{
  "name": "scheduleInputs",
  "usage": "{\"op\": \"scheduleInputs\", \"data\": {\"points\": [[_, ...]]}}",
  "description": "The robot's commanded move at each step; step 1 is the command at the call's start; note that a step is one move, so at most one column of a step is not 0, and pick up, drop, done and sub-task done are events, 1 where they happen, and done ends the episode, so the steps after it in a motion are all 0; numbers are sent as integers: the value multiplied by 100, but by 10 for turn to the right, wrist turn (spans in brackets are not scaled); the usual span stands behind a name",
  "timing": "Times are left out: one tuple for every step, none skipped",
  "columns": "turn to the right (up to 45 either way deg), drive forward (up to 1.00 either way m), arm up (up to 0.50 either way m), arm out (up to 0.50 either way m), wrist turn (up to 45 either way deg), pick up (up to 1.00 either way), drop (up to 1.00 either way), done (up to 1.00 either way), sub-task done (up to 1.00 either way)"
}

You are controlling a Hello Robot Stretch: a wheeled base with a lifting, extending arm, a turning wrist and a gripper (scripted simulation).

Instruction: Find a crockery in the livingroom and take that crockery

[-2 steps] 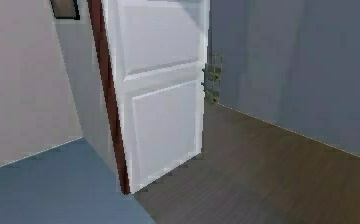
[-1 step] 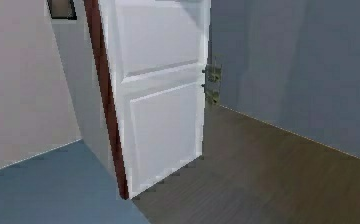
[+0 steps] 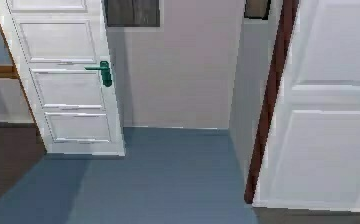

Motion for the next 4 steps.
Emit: {"op": "scheduleInputs", "data": {"points": [[-270,0,0,0,0,0,0,0,0],[0,80,0,0,0,0,0,0,0],[-420,0,0,0,0,0,0,0,0],[0,100,0,0,0,0,0,0,0]]}}
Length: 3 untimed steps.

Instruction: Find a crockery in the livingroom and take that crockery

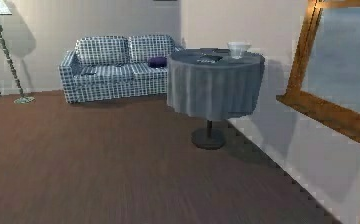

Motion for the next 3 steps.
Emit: {"op": "scheduleInputs", "data": {"points": [[0,100,0,0,0,0,0,0,0],[-150,0,0,0,0,0,0,0,0],[0,15,0,0,0,0,0,0,0]]}}
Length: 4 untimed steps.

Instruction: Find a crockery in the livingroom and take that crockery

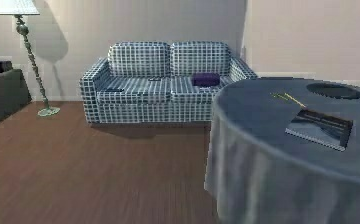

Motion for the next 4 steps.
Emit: {"op": "scheduleInputs", "data": {"points": [[-360,0,0,0,0,0,0,0,0],[450,0,0,0,0,0,0,0,0],[450,0,0,0,0,0,0,0,0],[210,0,0,0,0,0,0,0,0]]}}
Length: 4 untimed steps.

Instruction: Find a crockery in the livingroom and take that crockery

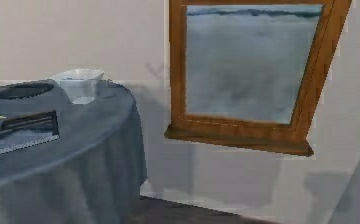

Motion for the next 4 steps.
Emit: {"op": "scheduleInputs", "data": {"points": [[30,0,0,0,0,0,0,0,0],[0,80,0,0,0,0,0,0,0],[-450,0,0,0,0,0,0,0,0],[-450,0,0,0,0,0,0,0,0]]}}
